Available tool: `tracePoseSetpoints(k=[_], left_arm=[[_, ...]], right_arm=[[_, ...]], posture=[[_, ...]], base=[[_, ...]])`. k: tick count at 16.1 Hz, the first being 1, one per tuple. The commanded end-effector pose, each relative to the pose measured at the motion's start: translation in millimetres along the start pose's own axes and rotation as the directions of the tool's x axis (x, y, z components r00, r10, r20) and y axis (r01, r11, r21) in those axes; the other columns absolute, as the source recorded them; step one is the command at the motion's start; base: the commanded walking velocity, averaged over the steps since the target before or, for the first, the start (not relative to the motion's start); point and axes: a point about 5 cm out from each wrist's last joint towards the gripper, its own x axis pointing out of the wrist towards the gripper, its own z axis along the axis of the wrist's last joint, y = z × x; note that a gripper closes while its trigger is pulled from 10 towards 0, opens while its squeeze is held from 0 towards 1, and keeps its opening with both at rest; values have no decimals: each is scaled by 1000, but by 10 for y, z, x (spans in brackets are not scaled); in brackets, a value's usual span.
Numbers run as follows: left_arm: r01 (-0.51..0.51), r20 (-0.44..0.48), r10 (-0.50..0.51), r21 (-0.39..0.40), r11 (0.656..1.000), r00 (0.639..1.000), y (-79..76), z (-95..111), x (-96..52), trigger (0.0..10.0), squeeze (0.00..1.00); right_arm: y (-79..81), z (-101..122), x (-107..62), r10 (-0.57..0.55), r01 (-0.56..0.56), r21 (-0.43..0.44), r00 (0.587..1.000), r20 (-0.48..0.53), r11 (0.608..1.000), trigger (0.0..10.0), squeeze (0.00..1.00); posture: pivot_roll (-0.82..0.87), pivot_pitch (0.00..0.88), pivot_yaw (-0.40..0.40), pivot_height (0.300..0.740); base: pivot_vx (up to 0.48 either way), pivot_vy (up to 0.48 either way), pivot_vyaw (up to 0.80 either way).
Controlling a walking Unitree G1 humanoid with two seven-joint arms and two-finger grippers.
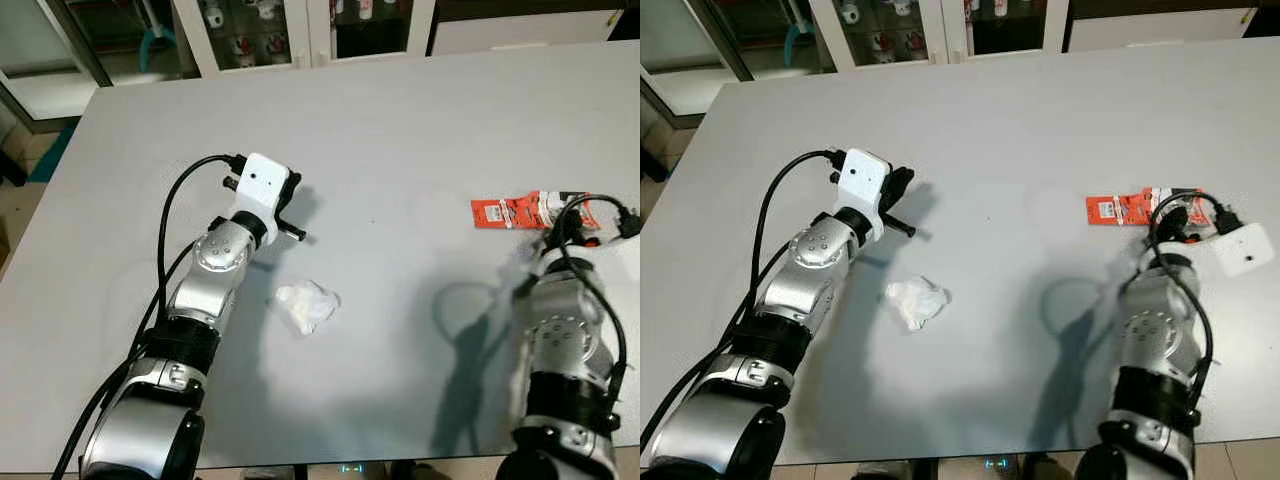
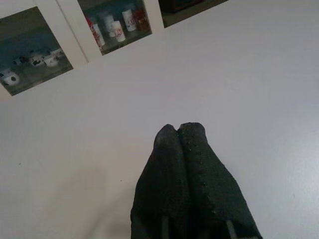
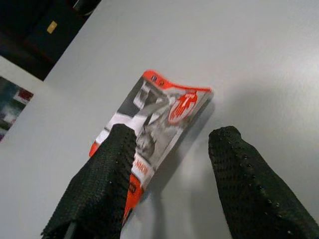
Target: Picking trash to rubbish bin
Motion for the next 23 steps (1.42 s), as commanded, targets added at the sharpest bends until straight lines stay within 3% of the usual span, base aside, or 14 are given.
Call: tracePoseSetpoints(k=[1, 4, 5, 7, 12, 23], left_arm=[[11, -20, -11, 18, 1000, 1000, 21, -39, -44, 10000, 0], [10, -25, -10, 22, 1000, 1000, 29, -41, -59, 10000, 0], [10, -27, -9, 23, 1000, 1000, 35, -41, -66, 10000, 0], [9, -30, -8, 23, 1000, 1000, 39, -41, -73, 10000, 0], [8, -34, -7, 22, 1000, 999, 40, -46, -88, 10000, 0], [7, -36, -6, 17, 1000, 999, 17, -45, -82, 10000, 0]], right_arm=[[-329, -276, -21, -120, 120, -4, 984, -133, 993, 10000, 0], [-296, -314, 31, -96, 98, 3, 983, -154, 995, 10000, 0], [-277, -335, 47, -85, 89, 16, 983, -165, 996, 7804, 0], [-249, -352, 66, -71, 78, 31, 982, -173, 996, 0, 0], [-172, -379, 124, -46, 57, 52, 981, -190, 997, 0, 0], [-220, -404, 158, -58, 68, 48, 980, -191, 997, 0, 0]], posture=[[235, 253, 132, 740], [239, 258, 132, 740], [247, 263, 131, 740], [247, 263, 131, 740], [253, 264, 126, 740], [250, 257, 121, 740]], base=[[0, 0, 0], [0, 0, 0], [0, 0, 0], [0, 0, 0], [0, 0, 0], [0, 0, 0]])
